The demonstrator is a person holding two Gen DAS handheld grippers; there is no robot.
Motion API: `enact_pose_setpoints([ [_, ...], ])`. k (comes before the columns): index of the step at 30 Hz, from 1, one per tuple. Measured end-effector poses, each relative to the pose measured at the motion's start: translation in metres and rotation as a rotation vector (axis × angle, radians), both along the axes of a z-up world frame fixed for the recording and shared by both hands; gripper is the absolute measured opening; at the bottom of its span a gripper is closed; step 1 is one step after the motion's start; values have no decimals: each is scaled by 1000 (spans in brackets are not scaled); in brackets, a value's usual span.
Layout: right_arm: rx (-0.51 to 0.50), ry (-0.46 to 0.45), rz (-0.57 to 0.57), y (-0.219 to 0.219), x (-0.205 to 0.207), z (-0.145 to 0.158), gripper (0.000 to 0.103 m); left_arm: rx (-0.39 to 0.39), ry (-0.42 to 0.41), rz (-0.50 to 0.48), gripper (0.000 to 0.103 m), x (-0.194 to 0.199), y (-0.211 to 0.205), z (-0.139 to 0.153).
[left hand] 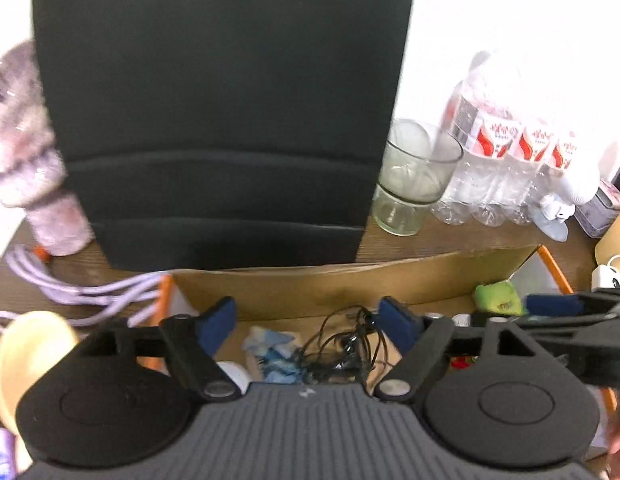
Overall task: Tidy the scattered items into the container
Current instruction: 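Carry the white tin in the right gripper and earphones in the left into the box, open both, then move both grippers back to the desk toward the plush toy and purple cloth bag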
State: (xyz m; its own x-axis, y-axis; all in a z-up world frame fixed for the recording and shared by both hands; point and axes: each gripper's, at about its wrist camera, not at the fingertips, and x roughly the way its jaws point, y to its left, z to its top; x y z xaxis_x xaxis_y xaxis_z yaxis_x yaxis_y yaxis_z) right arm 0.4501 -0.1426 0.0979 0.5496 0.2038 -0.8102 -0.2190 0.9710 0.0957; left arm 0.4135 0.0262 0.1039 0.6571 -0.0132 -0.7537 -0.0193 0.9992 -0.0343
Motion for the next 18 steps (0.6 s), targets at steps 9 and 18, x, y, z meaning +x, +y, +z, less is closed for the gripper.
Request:
enact_pose_setpoints([
  [9, -19, 5, -52, -22, -35, 86, 89, 29, 139, 120, 99, -42, 31, 53],
  [18, -34, 49, -36, -28, -78, 115, 91, 48, 167, 138, 100, -84, 27, 71],
])
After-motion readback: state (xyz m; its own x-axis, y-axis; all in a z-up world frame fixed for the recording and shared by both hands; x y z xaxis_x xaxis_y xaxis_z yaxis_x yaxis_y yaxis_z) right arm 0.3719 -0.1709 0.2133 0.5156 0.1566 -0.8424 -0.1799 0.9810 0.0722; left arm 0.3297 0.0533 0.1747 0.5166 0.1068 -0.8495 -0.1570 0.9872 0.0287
